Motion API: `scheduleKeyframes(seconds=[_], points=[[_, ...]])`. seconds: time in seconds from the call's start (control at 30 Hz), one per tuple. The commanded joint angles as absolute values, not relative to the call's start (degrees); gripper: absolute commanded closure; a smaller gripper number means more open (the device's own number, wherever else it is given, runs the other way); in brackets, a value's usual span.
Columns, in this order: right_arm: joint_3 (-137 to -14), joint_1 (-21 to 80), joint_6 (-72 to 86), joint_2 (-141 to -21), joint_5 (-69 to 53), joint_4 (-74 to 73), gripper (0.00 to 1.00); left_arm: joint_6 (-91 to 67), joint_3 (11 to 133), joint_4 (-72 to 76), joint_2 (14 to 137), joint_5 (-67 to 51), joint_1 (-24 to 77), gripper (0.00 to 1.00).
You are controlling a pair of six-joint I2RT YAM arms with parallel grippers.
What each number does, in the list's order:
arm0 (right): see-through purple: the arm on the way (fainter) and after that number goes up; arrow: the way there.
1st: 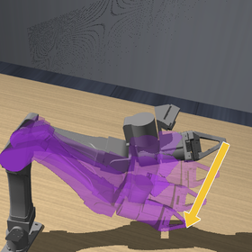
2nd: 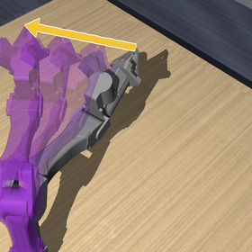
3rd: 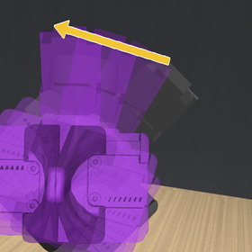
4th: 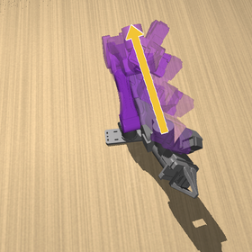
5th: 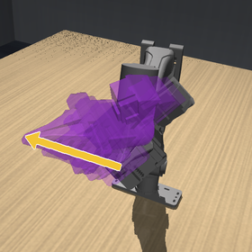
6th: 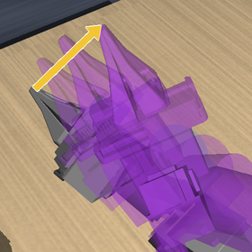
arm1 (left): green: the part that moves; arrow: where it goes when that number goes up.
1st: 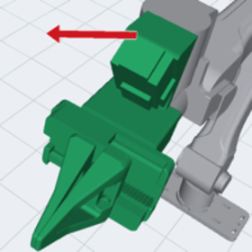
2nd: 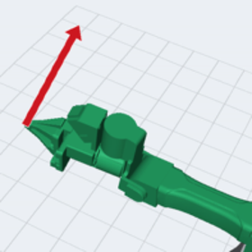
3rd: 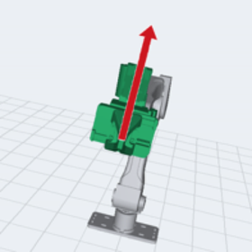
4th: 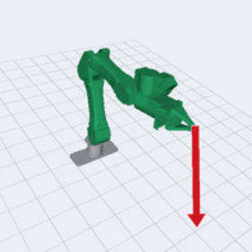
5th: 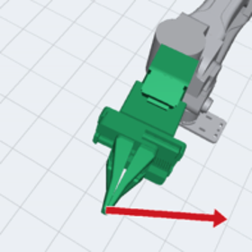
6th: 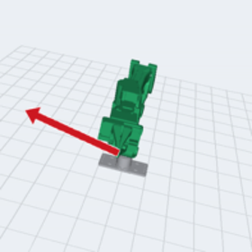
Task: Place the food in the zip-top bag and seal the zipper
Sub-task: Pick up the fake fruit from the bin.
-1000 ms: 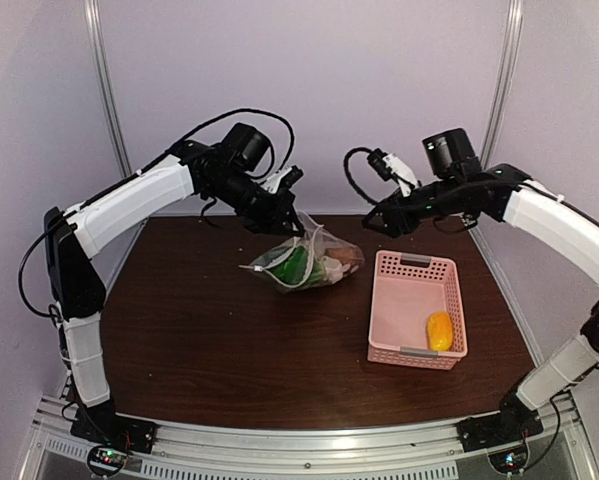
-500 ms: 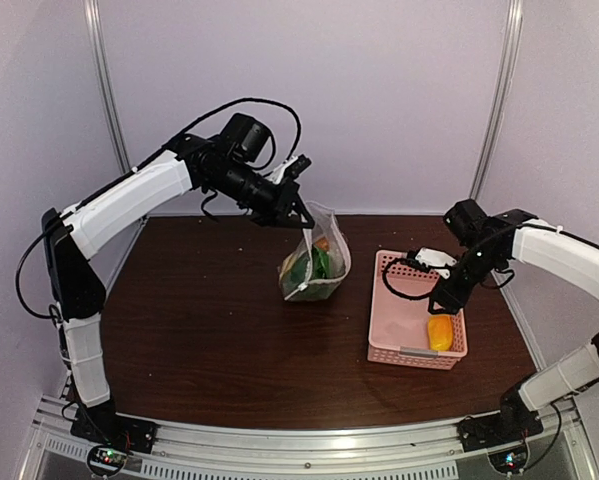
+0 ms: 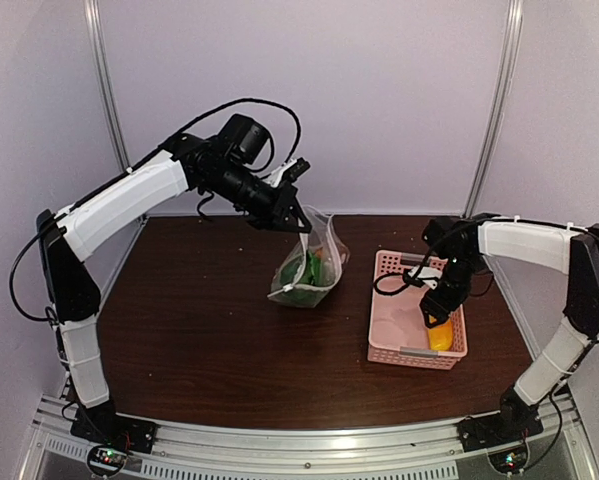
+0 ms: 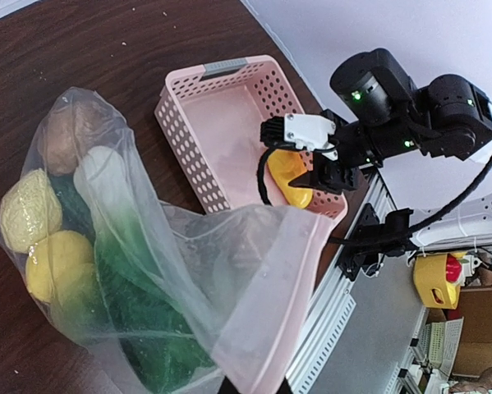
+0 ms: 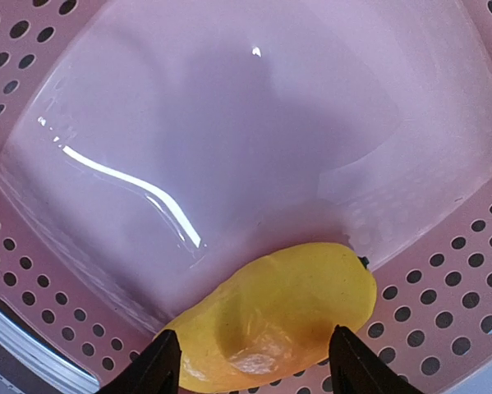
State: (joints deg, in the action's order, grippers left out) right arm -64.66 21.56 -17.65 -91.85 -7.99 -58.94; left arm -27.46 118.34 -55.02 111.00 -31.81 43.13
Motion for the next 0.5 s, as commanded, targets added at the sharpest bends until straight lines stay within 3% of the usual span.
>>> scheduleKeyframes(seconds=[0.0,0.47], points=[[-66.69,20.83,-14.29,-93.61,-4.98,-60.02,0.36,-26.28,116.81,-53.96,108.11,-31.06,43.68,1.00],[-66.40,20.82,-15.64,-97.98,-0.85,-60.94,0.31,-25.97,115.97,-52.91,108.10,-30.74,43.68,1.00]])
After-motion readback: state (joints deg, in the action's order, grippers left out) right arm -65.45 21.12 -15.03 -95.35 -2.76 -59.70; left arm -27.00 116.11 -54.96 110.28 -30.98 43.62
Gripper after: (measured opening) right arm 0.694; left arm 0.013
